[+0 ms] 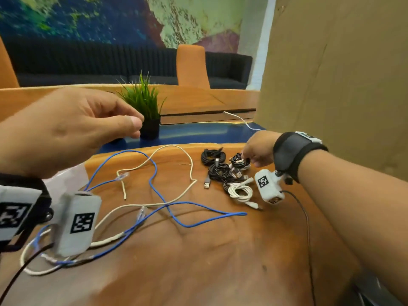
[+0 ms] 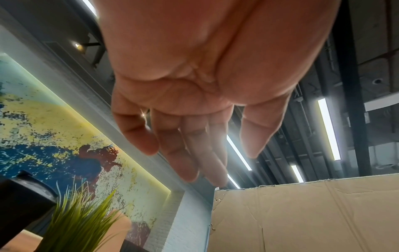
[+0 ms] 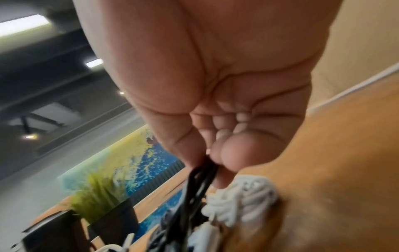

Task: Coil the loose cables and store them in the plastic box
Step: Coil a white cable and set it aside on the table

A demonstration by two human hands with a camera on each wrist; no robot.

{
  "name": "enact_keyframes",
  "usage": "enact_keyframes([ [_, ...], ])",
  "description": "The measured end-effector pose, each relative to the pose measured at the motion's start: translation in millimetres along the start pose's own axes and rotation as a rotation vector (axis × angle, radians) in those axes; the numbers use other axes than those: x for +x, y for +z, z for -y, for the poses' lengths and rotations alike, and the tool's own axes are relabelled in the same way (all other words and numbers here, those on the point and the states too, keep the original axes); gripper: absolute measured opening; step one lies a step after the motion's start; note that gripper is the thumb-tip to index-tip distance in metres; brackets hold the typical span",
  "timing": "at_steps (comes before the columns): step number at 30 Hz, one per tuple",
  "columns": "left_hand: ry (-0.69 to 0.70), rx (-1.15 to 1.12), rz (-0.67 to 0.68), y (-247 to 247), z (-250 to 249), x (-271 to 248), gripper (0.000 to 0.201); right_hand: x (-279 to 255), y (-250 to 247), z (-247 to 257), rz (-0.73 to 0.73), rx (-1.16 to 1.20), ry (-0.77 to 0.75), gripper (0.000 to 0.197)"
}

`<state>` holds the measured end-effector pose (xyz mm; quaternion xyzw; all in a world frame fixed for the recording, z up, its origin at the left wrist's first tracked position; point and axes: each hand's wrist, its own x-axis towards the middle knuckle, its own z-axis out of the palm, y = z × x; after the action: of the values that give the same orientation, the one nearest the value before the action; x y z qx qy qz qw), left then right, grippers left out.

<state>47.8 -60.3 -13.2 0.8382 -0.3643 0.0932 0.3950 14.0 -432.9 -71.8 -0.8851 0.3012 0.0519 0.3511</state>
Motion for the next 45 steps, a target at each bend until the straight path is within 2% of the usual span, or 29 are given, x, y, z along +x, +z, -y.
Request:
enact_keyframes([
  [3,-0.023,-0.004,0.063,2,0,-5,0.044,7,0,-10,0.038,0.065,0.071,0.007],
  [4,-0.042,-0.007,0.091,2,0,-6,0.040,8,-1,-11,0.047,0.058,0.078,0.006],
  [6,-0.111,0.027,0.160,1,-8,-6,0.018,10,-3,-11,0.047,0.023,0.068,0.006],
  [7,-0.153,0.072,0.203,0,-10,-5,0.010,12,-3,-10,0.038,-0.008,0.057,0.011],
  [10,-0.251,0.253,0.325,-1,-1,-3,0.011,7,-4,-1,-0.054,-0.258,0.002,0.018],
  [13,-0.312,0.447,0.453,-3,28,-7,0.011,-10,-8,31,-0.271,-0.633,-0.177,0.026],
  [15,-0.330,0.596,0.541,-3,43,-15,0.014,-33,-1,62,-0.307,-0.740,-0.385,0.020],
  [16,-0.329,0.660,0.590,0,48,-19,0.016,-48,5,78,-0.253,-0.705,-0.504,0.014],
  [18,-0.350,0.722,0.691,10,52,-28,0.022,-80,25,103,-0.035,-0.618,-0.681,0.004],
  [20,-0.396,0.751,0.782,22,51,-35,0.032,-107,52,120,0.174,-0.697,-0.804,0.015],
  [21,-0.408,0.768,0.810,28,52,-38,0.034,-115,66,125,0.224,-0.788,-0.841,0.022],
  [24,-0.373,0.841,0.814,39,54,-43,0.029,-122,102,125,0.208,-1.217,-0.892,0.042],
  [26,-0.364,0.841,0.789,38,53,-43,0.025,-121,115,119,0.175,-1.419,-0.918,0.036],
  [27,-0.376,0.811,0.764,34,53,-43,0.023,-118,116,117,0.144,-1.412,-0.940,0.029],
  [29,-0.388,0.713,0.678,19,56,-40,0.019,-109,105,117,0.049,-1.245,-0.947,0.018],
  [31,-0.407,0.572,0.538,0,63,-36,0.022,-100,84,118,-0.048,-1.037,-0.944,0.014],
  [34,-0.533,0.204,0.360,-21,67,-35,0.022,-99,57,122,-0.160,-0.726,-0.965,0.011],
  [36,-0.530,0.111,0.327,-26,62,-36,0.018,-103,49,126,-0.246,-0.502,-0.982,0.012],
  [40,-0.464,0.075,0.326,-26,53,-44,0.013,-107,40,141,-0.379,-0.192,-0.985,0.012],
  [43,-0.483,-0.172,0.198,-31,49,-53,0.017,-108,23,158,-0.485,0.126,-0.947,0.011],
  [45,-0.467,-0.258,0.094,-42,50,-58,0.019,-110,7,168,-0.433,0.332,-0.887,0.012],
])
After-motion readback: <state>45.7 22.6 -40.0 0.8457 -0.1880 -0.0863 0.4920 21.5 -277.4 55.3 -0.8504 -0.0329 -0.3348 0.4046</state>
